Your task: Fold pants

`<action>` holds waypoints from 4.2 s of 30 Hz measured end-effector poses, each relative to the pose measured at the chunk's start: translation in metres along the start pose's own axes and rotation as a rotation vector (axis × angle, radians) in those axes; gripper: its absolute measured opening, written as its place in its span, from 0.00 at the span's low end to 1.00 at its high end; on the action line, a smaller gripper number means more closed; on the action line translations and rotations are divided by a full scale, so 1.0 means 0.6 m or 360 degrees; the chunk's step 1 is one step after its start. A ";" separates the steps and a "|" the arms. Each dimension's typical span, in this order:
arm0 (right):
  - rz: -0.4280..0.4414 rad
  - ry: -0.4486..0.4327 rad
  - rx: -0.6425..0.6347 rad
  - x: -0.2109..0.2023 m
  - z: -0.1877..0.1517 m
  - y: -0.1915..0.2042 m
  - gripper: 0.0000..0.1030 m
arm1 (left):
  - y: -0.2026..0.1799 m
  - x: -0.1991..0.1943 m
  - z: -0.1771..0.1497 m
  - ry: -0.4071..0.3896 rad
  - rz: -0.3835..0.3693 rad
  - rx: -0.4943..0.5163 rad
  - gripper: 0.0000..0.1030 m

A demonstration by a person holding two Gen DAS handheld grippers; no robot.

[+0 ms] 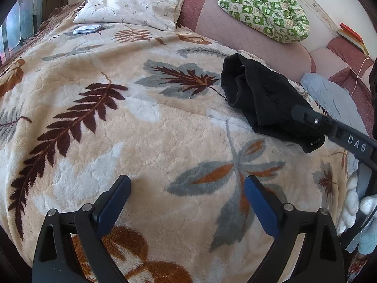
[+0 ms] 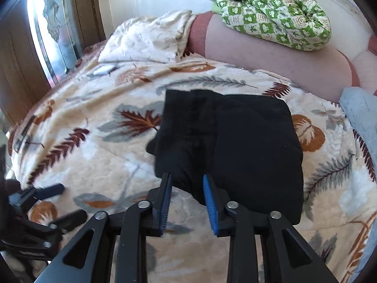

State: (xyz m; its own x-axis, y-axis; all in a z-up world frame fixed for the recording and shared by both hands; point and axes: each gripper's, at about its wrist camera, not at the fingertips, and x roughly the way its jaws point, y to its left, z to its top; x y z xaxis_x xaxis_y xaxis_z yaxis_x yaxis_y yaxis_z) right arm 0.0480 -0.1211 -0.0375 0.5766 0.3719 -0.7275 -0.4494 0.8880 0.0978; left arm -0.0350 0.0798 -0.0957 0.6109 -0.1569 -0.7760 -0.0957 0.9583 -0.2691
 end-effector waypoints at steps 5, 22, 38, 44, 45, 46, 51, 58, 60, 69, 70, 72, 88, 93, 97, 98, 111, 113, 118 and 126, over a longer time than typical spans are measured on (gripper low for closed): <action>-0.0019 -0.0021 0.0056 0.033 0.059 0.003 0.36 | -0.003 0.000 0.001 0.0001 -0.0004 0.0010 0.94; -0.0064 0.0051 0.0331 0.095 0.163 -0.052 0.43 | 0.012 -0.011 0.012 -0.0032 -0.0077 -0.0001 0.94; -0.0460 -0.0210 0.0382 -0.085 -0.121 -0.095 0.94 | -0.160 -0.073 0.019 -0.0343 0.0262 0.0538 0.94; -0.0419 -0.0253 0.0346 -0.094 -0.126 -0.079 0.94 | -0.194 -0.086 0.017 -0.0383 0.0298 0.0592 0.94; -0.0415 -0.0256 0.0344 -0.097 -0.127 -0.078 0.94 | -0.197 -0.085 0.017 -0.0377 0.0303 0.0598 0.94; -0.0410 -0.0259 0.0347 -0.098 -0.128 -0.076 0.94 | -0.200 -0.084 0.015 -0.0372 0.0307 0.0602 0.94; -0.0397 -0.0297 0.0365 -0.112 -0.128 -0.077 0.94 | -0.212 -0.089 0.007 -0.0364 0.0315 0.0634 0.94; -0.0396 -0.0286 0.0380 -0.112 -0.131 -0.077 0.94 | -0.216 -0.094 0.002 -0.0346 0.0305 0.0639 0.94; -0.0398 -0.0288 0.0377 -0.112 -0.132 -0.075 0.94 | -0.216 -0.094 0.001 -0.0337 0.0297 0.0632 0.94; -0.0408 -0.0276 0.0345 -0.107 -0.133 -0.068 0.94 | -0.213 -0.090 -0.002 -0.0318 0.0288 0.0623 0.94; -0.0410 -0.0274 0.0345 -0.106 -0.133 -0.066 0.94 | -0.211 -0.087 -0.004 -0.0314 0.0287 0.0622 0.94; -0.0411 -0.0269 0.0344 -0.105 -0.133 -0.065 0.94 | -0.210 -0.084 -0.006 -0.0305 0.0285 0.0619 0.94; -0.0426 -0.0207 0.0319 -0.084 -0.136 -0.058 0.94 | -0.191 -0.061 0.000 -0.0238 0.0261 0.0567 0.94; -0.0448 -0.0199 0.0294 -0.079 -0.137 -0.054 0.94 | -0.189 -0.068 0.008 -0.0313 0.0284 0.0540 0.94; -0.0459 -0.0215 0.0293 -0.079 -0.137 -0.053 0.94 | -0.186 -0.103 0.024 -0.0508 0.0340 0.0487 0.94; -0.0463 -0.0219 0.0295 -0.079 -0.136 -0.053 0.94 | -0.185 -0.109 0.030 -0.0535 0.0358 0.0471 0.95; -0.0459 -0.0198 0.0310 -0.070 -0.133 -0.061 0.94 | -0.200 -0.113 0.090 -0.0567 0.0401 0.0424 0.98; -0.0456 -0.0195 0.0315 -0.070 -0.133 -0.061 0.94 | -0.201 -0.100 0.086 -0.0495 0.0372 0.0440 0.98; -0.0450 -0.0171 0.0328 -0.063 -0.132 -0.066 0.94 | -0.201 -0.054 0.062 -0.0306 0.0351 0.0478 0.98; -0.0477 -0.0155 0.0321 -0.054 -0.130 -0.070 0.94 | -0.183 -0.018 0.053 -0.0190 0.0412 0.0451 0.98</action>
State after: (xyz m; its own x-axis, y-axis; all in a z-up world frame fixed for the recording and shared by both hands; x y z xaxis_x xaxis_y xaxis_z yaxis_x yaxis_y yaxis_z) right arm -0.0048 -0.1918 -0.0708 0.7287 0.1026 -0.6771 -0.1127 0.9932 0.0293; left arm -0.0065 -0.0162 -0.0396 0.6836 0.1111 -0.7213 -0.0481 0.9930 0.1075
